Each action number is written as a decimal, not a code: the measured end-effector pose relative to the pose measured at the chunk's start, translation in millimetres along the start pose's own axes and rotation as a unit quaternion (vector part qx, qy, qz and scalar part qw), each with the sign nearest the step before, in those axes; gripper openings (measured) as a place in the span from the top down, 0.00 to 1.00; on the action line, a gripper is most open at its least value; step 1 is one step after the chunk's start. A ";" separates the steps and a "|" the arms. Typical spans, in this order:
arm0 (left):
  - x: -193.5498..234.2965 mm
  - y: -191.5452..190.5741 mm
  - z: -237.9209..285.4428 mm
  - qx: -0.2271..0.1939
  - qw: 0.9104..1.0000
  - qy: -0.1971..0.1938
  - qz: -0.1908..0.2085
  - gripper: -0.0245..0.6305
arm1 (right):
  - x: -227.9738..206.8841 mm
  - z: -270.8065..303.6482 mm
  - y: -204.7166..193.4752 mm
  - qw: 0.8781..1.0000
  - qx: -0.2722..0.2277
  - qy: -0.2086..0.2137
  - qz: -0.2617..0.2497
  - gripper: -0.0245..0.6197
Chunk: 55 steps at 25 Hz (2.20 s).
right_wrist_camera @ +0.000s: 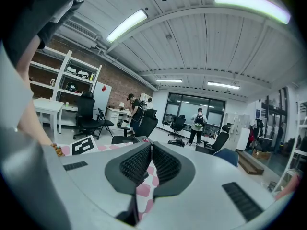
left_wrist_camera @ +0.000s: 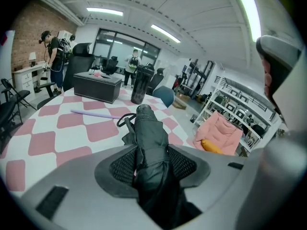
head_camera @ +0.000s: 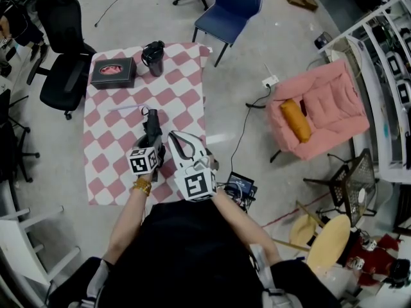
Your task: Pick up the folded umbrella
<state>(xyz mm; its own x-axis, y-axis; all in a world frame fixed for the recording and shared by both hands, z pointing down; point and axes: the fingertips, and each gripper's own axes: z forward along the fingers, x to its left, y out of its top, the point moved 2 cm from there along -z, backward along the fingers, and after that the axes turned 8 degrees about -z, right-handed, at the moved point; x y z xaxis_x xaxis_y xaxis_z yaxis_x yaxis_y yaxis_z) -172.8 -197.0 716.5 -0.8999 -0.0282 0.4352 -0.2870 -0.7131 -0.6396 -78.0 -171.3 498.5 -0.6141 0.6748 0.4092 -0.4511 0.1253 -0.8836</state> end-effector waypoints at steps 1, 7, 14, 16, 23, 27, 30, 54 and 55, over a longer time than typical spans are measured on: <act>-1.8 1.9 -1.1 -0.002 1.000 -0.003 0.001 0.66 | -0.1 0.2 -0.4 1.000 0.001 -0.001 0.001 0.93; -9.1 15.5 -11.3 -0.021 1.000 -0.010 0.003 0.66 | 4.0 1.7 2.8 1.000 -0.002 0.008 -0.002 0.93; -16.2 29.3 -18.6 -0.040 0.999 -0.019 0.007 0.66 | 2.7 1.0 3.0 1.000 -0.005 0.005 -0.006 0.93; -20.2 35.0 -22.7 -0.048 0.999 -0.023 0.010 0.66 | 2.5 0.5 3.2 1.000 -0.004 0.006 -0.006 0.93; -35.2 55.9 -36.5 -0.075 0.996 -0.037 0.020 0.66 | 3.0 0.9 4.6 1.000 -0.009 0.006 -0.004 0.93; -44.2 65.1 -42.1 -0.087 0.995 -0.047 0.022 0.66 | 1.8 -0.9 5.2 1.000 -0.009 0.005 -0.008 0.93; -50.9 71.2 -46.7 -0.096 0.994 -0.054 0.028 0.66 | 1.0 -1.2 5.9 1.000 -0.010 0.004 -0.008 0.93; -101.5 140.7 -114.6 -0.215 0.969 -0.093 0.076 0.66 | -7.4 -7.2 11.5 1.000 -0.020 -0.012 -0.005 0.93; -103.6 142.3 -118.0 -0.221 0.967 -0.094 0.081 0.66 | -7.4 -7.3 11.6 1.000 -0.019 -0.011 -0.005 0.93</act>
<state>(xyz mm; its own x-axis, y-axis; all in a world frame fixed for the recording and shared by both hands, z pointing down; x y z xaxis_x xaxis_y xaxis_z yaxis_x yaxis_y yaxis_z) -159.1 -212.9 505.6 -0.8808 -0.2719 0.3876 -0.2969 -0.3206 -0.8995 -73.9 -169.5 483.5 -0.6249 0.6567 0.4222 -0.4316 0.1601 -0.8878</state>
